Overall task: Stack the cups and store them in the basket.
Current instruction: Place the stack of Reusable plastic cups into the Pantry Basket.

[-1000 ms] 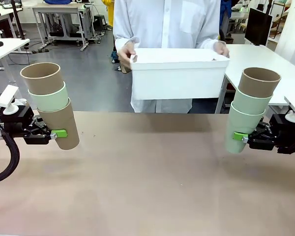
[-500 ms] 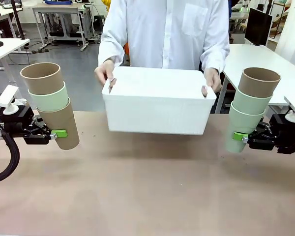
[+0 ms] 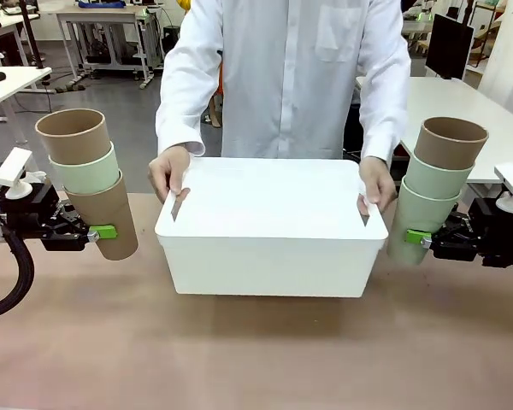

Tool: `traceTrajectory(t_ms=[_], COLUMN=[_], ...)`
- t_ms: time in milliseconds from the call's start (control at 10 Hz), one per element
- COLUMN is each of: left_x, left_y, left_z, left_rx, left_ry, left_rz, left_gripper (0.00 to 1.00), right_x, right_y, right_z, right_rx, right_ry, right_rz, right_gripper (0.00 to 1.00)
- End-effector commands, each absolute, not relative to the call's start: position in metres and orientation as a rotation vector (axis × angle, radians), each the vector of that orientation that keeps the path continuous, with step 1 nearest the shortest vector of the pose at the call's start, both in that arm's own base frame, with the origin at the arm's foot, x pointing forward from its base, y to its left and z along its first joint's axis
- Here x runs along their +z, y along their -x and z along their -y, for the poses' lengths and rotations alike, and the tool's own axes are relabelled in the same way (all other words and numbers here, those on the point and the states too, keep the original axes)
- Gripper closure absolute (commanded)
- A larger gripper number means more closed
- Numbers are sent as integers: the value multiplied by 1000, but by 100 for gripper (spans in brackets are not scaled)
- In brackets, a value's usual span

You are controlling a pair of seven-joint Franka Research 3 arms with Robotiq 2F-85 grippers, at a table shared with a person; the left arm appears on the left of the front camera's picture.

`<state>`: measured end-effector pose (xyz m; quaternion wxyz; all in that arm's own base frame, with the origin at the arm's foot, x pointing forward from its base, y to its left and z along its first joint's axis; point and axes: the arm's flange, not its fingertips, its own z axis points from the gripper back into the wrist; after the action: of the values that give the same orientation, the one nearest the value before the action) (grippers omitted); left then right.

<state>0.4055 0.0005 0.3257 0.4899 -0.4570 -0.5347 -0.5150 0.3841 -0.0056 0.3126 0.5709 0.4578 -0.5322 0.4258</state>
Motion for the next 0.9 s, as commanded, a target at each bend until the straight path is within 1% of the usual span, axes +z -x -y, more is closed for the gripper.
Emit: traceTrajectory(t_ms=[0, 800], left_x=[330, 330], left_y=[-406, -406], left_z=[2, 2], left_rx=[-1246, -1246], left_ry=[1107, 1107], left_rz=[1322, 1322], left_gripper=[15, 15], right_x=[317, 317], right_y=[-385, -385], right_z=[4, 4], right_rx=[1007, 1007], right_ry=[-1065, -1065], right_rz=[1255, 1255], right_gripper=[15, 15])
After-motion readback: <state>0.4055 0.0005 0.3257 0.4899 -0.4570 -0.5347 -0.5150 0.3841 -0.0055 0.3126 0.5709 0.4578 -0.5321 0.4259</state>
